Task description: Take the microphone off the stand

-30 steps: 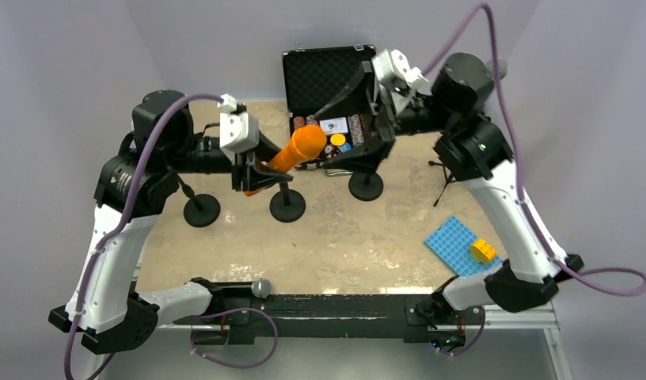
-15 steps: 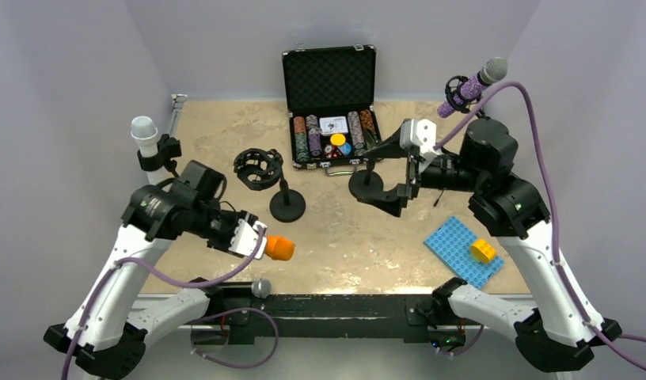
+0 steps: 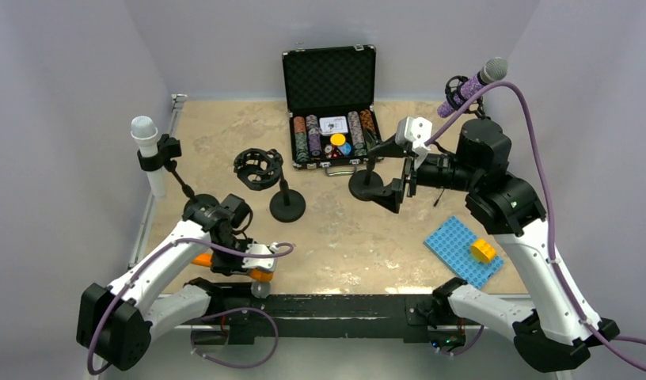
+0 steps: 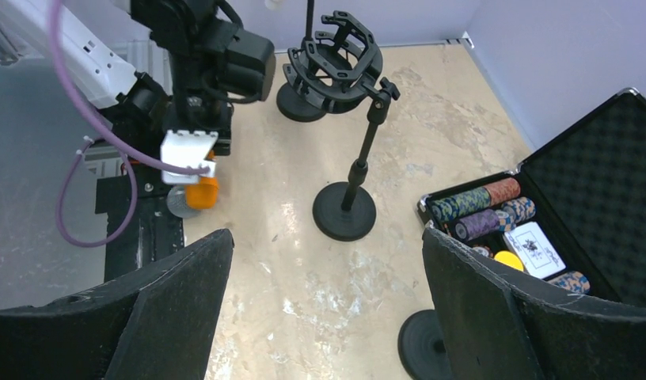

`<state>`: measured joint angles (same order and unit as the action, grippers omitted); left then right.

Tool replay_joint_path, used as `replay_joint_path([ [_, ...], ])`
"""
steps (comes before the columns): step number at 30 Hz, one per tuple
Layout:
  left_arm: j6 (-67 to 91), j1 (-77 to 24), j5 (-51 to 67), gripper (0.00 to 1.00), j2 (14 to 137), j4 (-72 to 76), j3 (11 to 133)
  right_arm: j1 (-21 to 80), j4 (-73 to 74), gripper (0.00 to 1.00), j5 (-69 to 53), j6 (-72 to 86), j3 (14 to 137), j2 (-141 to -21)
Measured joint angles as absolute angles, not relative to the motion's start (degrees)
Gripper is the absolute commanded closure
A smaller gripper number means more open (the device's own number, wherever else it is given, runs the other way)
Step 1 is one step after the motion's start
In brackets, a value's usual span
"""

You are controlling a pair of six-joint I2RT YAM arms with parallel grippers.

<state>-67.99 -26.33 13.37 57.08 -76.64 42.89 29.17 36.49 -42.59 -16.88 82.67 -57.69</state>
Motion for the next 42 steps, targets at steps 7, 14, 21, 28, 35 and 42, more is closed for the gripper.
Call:
replay_joint_path([
  [7, -65.69, -24.36, 7.16, 0.87, 62.94, -64.49, 34.41, 29.06, 36.62, 0.08, -42.78, -16.69, 82.02, -57.69],
  [14, -66.46, -24.34, 6.92, 0.53, 63.68, -59.35, 32.64, 28.80, 36.60, 0.08, -42.96, -16.69, 81.69, -57.67],
  [21, -68.40, -24.21, 6.37, 0.38, 62.30, -58.30, 30.28, 28.80, 36.62, 0.06, -43.27, -17.02, 81.56, -57.76],
  [28, -68.62, -24.05, 6.37, 0.39, 61.87, -58.15, 30.26, 28.80, 37.04, 0.06, -44.73, -17.65, 81.56, -58.94],
  [35, -69.23, -24.01, 6.61, 0.40, 59.31, -62.15, 32.56, 28.80, 38.68, 0.07, -45.84, -18.46, 81.84, -62.11],
  [42, -69.67, -24.01, 6.66, 0.38, 53.56, -68.77, 38.81, 28.84, 38.68, 0.13, -47.72, -18.65, 82.32, -64.25],
])
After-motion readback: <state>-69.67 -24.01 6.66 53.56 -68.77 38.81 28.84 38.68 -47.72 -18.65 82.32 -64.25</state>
